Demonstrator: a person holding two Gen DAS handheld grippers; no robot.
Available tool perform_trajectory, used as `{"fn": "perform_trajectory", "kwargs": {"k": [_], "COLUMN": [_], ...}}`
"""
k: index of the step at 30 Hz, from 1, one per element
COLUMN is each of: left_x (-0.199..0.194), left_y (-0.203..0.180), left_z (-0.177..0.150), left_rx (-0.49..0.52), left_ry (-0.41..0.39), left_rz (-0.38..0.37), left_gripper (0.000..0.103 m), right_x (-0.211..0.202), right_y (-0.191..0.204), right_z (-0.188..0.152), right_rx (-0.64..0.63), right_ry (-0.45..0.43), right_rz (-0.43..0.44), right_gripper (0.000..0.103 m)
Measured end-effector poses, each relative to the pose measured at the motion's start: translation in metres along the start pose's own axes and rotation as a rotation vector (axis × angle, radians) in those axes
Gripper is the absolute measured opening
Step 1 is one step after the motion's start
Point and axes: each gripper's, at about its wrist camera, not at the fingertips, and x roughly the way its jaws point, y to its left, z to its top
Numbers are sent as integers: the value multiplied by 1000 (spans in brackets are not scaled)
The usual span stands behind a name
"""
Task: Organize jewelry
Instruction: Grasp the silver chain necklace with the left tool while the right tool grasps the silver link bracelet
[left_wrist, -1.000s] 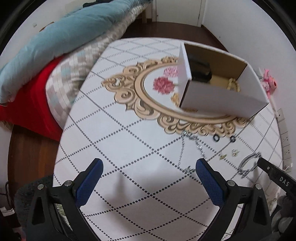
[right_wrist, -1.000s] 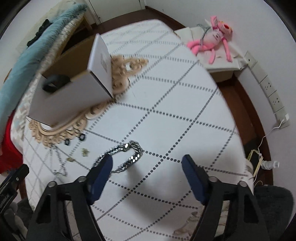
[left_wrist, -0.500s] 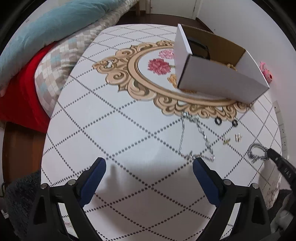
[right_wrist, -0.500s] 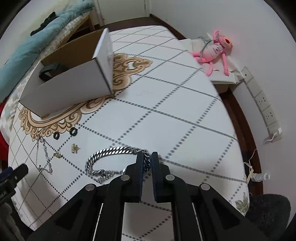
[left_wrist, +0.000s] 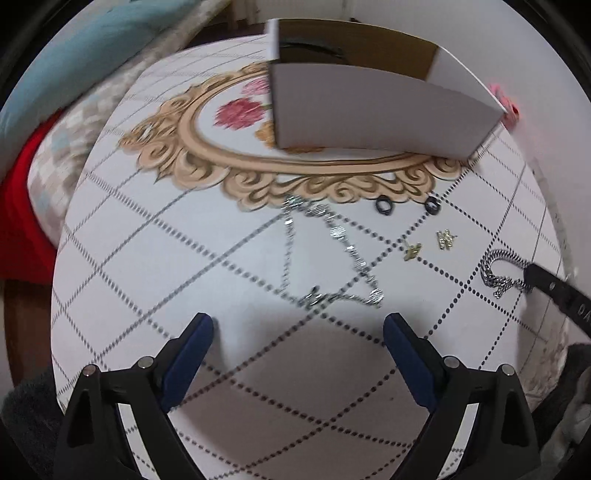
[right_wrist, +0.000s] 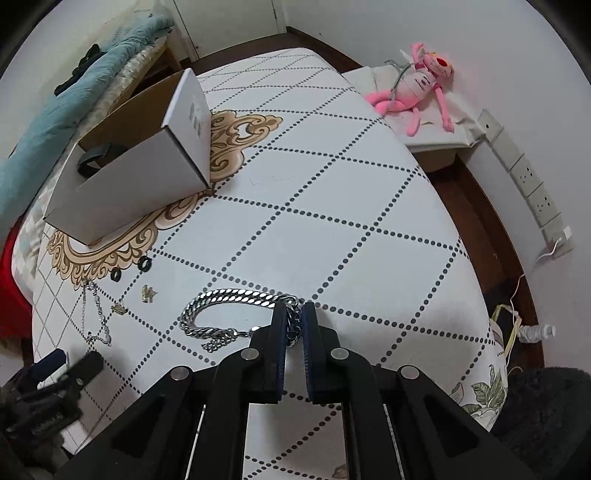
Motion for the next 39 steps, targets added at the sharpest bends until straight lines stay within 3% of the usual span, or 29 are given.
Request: {"fn": "perform_trajectory", "kwargs": {"k": [4,7,9,11,14,17,29,32,34,36,39], "left_x": [0,-2,-5,-4,-2,-4,-44,-29,-13,0,3], "left_y": [-12,-14,-13,-7,11,27,59,58,55,50,36], "left_z": [5,14,20,28,38,40,42,49,54,56,59], "left_rx": [24,26,28,19,-24,-59,-153,-180,-186,-170,-107], "left_ry": [-30,-59,-81,-82,-71,-71,-128,-72,-18,22,12], "left_rz": [-3,-5,-6,-19,-92,-117,-231,-226,-217,-208,-195], "left_gripper": [87,66,28,5,4,0,0,3,11,38,50], "right_x": [1,1,1,2,2,1,-48,-52,-49,-42,-32], "right_y": [0,0,1,1,3,5,30,36,36,34,29], "right_z": [1,3,3,4,4,5,20,26,26,26,23], "right_rx": [2,5,3,2,1,2,-34,-43,-43,-30,-24], "right_ry": [-2,1,1,2,2,4,-106,-111,-107,-89,-68], "right_rz": [-6,-6,-8,-11,-12,7,175,180,175,172,159], "right_gripper": [8,8,9,9,9,9,8,8,8,8,8]}}
